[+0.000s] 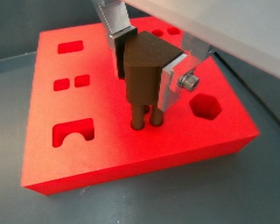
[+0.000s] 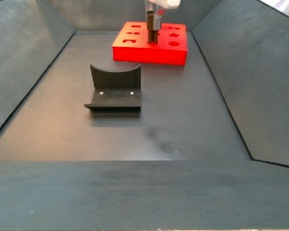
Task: Pick up the 3 prong object. Move up. Place the 3 prong object on the fixture. Regrasp the 3 prong object. Move to above the board. Insert the 3 prong object.
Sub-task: Insert the 3 prong object.
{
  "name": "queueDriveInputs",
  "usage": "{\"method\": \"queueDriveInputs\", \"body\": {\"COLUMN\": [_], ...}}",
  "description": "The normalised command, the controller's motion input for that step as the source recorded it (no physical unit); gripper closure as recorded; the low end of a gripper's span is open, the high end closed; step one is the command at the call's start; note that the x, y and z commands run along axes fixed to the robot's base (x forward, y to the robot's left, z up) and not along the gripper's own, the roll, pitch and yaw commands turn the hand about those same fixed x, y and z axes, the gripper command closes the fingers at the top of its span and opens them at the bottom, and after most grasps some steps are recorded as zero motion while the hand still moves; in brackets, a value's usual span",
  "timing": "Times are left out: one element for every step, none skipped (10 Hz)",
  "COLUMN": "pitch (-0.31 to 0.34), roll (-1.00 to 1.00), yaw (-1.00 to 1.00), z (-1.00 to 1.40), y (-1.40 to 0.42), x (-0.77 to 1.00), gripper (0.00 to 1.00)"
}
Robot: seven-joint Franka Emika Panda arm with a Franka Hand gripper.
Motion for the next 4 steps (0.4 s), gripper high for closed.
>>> {"method": "queueDriveInputs", "body": {"pitch": [-0.031, -0.027, 0.0, 0.0], "roll": [0.04, 0.06, 0.03, 0.0], "yaw": [-0.07, -0.03, 0.0, 0.0], "z": [-1.0, -1.0, -0.44, 0.0], "y": [0.0, 0.0, 0.0, 0.0], "x": [0.2, 0.09, 0.06, 0.0], "gripper": [1.0, 1.0, 1.0, 1.0]}}
